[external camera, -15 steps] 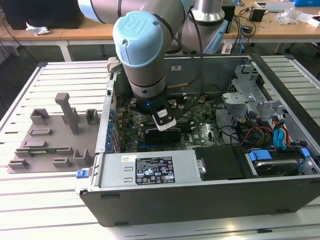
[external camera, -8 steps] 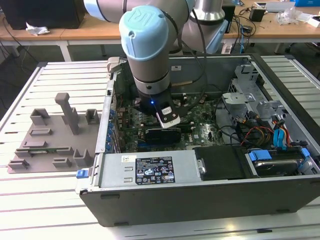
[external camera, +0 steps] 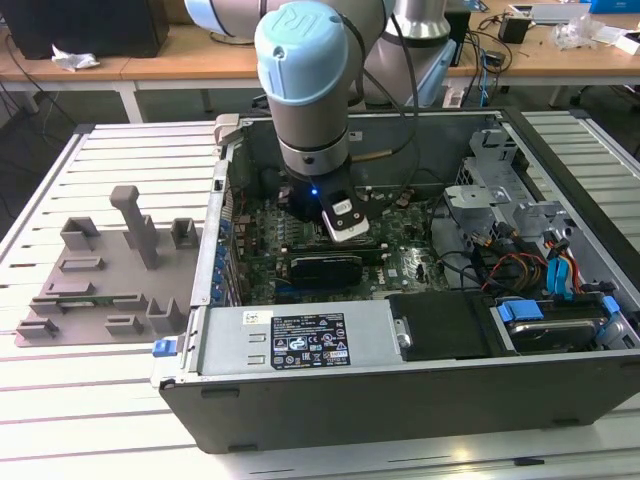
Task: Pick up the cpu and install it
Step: 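Install the second cpu locking lever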
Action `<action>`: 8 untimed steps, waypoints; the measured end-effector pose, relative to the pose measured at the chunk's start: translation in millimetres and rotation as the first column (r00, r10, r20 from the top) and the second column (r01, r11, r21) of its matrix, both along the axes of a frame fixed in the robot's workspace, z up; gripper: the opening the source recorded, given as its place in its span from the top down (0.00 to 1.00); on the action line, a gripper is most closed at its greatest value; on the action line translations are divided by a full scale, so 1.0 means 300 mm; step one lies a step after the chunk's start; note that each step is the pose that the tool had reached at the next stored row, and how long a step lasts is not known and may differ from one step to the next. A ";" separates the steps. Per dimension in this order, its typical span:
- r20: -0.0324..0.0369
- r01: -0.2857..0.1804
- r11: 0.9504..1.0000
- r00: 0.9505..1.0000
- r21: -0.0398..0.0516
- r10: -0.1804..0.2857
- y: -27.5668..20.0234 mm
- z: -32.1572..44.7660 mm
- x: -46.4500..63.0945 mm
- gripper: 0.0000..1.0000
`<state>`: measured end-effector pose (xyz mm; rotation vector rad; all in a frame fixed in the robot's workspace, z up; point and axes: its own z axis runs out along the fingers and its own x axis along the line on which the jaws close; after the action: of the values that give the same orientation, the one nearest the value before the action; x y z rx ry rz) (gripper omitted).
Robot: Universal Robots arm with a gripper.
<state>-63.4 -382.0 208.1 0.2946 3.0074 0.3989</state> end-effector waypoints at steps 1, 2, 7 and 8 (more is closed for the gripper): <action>0.000 0.000 1.000 1.000 -0.004 0.000 0.008 0.000 0.004 0.89; 0.000 0.000 1.000 1.000 -0.007 0.000 0.015 0.000 0.007 0.89; 0.000 0.001 0.999 1.000 -0.032 -0.001 0.055 0.000 0.031 0.89; 0.000 0.001 0.999 1.000 -0.037 -0.001 0.062 0.000 0.035 0.89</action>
<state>-52.9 -363.3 208.1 0.2926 3.0108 0.3431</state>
